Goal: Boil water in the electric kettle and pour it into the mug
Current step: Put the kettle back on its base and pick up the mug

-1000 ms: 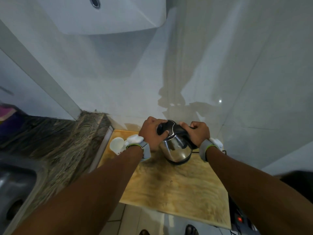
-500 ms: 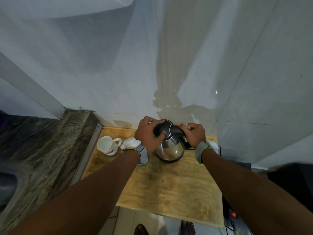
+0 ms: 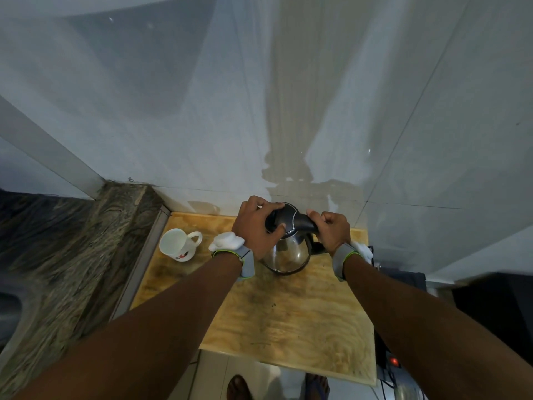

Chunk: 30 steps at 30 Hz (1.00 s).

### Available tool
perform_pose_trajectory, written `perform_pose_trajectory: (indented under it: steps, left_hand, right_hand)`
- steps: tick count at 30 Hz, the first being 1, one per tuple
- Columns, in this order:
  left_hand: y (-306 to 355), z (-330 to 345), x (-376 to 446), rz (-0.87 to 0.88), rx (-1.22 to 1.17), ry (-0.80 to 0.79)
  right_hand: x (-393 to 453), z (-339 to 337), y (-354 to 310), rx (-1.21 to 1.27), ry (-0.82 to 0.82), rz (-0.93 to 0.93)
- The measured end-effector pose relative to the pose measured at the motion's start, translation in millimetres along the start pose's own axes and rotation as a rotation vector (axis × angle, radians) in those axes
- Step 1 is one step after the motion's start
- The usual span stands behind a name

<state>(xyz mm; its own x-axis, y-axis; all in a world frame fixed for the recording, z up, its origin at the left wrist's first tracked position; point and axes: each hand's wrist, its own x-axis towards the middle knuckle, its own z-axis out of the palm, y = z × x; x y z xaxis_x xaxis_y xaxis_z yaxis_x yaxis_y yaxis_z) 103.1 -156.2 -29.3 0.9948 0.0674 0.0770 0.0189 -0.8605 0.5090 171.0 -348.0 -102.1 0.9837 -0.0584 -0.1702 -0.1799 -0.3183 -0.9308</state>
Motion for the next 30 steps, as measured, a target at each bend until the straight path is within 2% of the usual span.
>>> perform_pose_trajectory:
  steps: [9,18,24,30]
  left_hand:
    - [-3.6,8.2,2.2,0.004,0.028,0.011]
    - [-1.2,-4.5,5.6,0.027,0.007,-0.001]
    - [-11.0,-21.8,7.1,0.023,-0.035,0.045]
    - [-30.7,-52.4,3.0,-0.001,-0.045,0.077]
  right_hand:
    - [-5.5,-7.8,-11.8,-0.08,-0.055,0.028]
    - [-13.2,-15.7,-30.1,-0.196,0.001,-0.062]
    - [-12.9,-14.2,-56.7,-0.254,0.036,-0.232]
    - [-18.4,3.2,-95.7,-0.369,-0.024,-0.491]
